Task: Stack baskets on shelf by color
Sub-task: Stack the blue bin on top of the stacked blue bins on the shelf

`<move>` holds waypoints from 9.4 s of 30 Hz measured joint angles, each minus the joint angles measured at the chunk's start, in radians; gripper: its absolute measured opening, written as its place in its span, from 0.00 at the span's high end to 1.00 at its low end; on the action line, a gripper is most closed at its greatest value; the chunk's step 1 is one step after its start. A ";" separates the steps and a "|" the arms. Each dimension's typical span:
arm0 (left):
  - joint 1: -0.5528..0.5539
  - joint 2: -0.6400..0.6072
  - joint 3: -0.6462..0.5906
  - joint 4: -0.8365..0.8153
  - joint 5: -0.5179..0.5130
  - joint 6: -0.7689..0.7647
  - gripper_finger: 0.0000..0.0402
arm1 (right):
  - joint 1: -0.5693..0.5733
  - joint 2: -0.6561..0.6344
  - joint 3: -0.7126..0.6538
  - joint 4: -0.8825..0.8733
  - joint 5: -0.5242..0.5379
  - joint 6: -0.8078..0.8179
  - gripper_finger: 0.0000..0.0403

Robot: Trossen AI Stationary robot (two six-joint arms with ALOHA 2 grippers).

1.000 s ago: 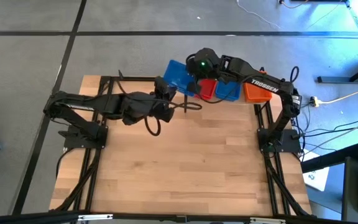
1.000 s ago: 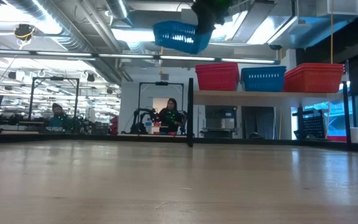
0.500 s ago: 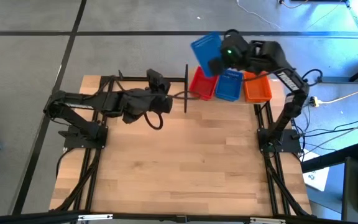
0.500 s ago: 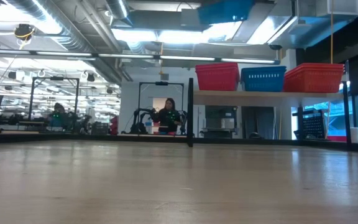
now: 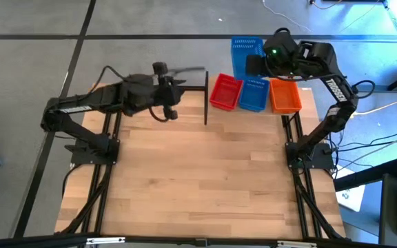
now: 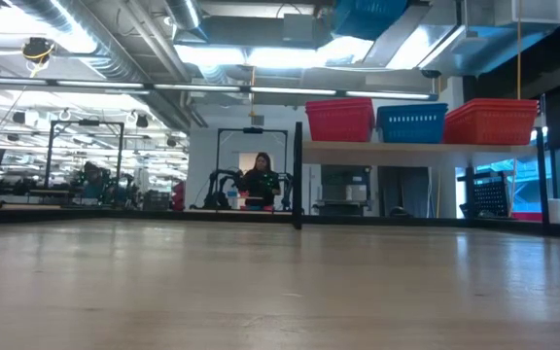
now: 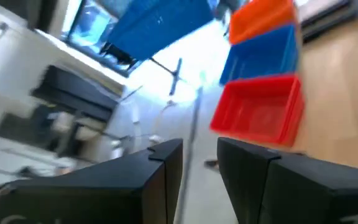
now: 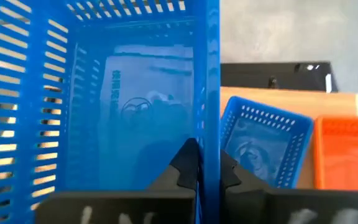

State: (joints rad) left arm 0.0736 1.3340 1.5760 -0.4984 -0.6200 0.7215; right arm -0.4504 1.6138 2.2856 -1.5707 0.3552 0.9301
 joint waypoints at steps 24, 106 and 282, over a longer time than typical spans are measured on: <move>0.331 -0.065 -0.003 -0.156 0.586 -0.277 0.76 | -0.032 -0.170 -0.283 -0.001 -0.056 0.139 1.00; 0.368 -0.065 -0.003 -0.167 0.585 -0.240 0.76 | -0.211 -0.313 -0.946 0.373 -0.164 0.212 0.92; 0.366 -0.065 -0.003 -0.167 0.584 -0.241 0.76 | -0.232 -0.313 -0.855 0.421 -0.273 0.048 0.80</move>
State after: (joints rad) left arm 0.4400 1.2694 1.5730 -0.6659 -0.0357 0.4808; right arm -0.6823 1.3010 1.4303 -1.1497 0.0822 0.9777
